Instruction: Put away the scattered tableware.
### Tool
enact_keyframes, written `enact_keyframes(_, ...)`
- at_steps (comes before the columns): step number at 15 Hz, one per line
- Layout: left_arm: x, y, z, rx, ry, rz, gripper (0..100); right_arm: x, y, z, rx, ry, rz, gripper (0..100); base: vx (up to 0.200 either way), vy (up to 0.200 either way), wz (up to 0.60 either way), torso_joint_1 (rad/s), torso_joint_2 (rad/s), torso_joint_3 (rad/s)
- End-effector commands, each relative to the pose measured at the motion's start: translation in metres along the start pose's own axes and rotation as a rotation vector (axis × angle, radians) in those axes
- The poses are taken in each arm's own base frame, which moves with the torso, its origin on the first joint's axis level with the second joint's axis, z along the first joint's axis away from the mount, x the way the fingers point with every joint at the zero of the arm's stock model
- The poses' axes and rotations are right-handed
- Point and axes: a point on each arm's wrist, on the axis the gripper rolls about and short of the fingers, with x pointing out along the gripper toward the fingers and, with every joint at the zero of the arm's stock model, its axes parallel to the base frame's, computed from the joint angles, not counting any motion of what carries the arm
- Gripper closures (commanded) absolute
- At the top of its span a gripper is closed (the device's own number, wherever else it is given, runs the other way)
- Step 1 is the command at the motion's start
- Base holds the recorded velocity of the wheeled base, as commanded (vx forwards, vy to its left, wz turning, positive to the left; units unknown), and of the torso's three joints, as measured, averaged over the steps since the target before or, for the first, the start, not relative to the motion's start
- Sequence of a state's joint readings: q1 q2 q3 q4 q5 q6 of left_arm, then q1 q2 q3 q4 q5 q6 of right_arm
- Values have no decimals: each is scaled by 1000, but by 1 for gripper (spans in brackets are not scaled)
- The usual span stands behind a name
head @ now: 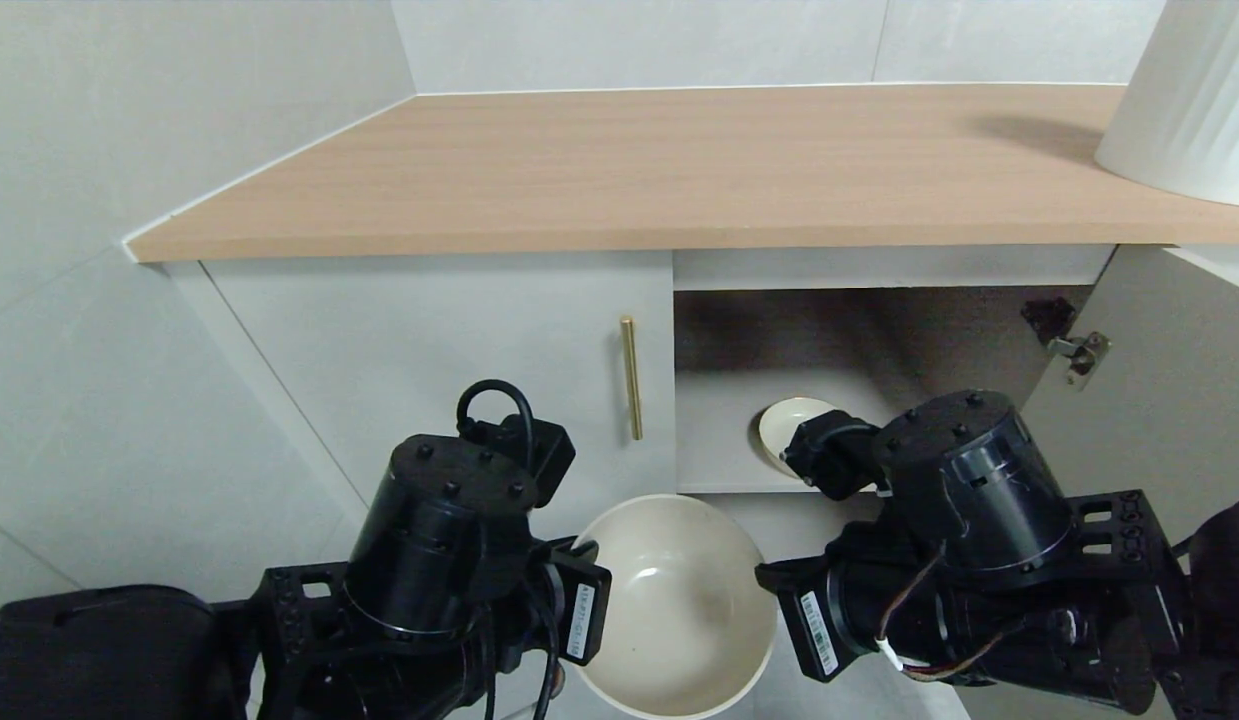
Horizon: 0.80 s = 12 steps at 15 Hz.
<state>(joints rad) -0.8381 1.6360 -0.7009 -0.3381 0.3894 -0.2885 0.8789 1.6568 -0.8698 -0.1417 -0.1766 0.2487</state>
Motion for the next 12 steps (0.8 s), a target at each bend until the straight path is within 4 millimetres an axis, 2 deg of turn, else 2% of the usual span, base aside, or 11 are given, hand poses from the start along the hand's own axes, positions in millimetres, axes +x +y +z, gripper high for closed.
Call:
enact_keyframes(1, 0, 1, 0, 2, -2, 15, 0, 1, 0, 0, -1, 3, -2, 100, 0, 0, 0, 0, 0, 0)
enact_keyframes(8, -1, 0, 6, -17, -54, 18, 0, 1, -2, 1, 5, -3, -12, 100, 0, 0, 0, 0, 0, 0)
enact_keyframes(10, -1, 0, 6, -20, -58, 28, 0, 6, -15, 9, 63, -23, -56, 100, 0, 0, 0, 0, 0, 0)
enact_keyframes(12, -3, 2, 7, -26, -64, 29, 0, 17, -45, 17, 137, -31, -145, 100, 0, 0, 0, 0, 0, 0)
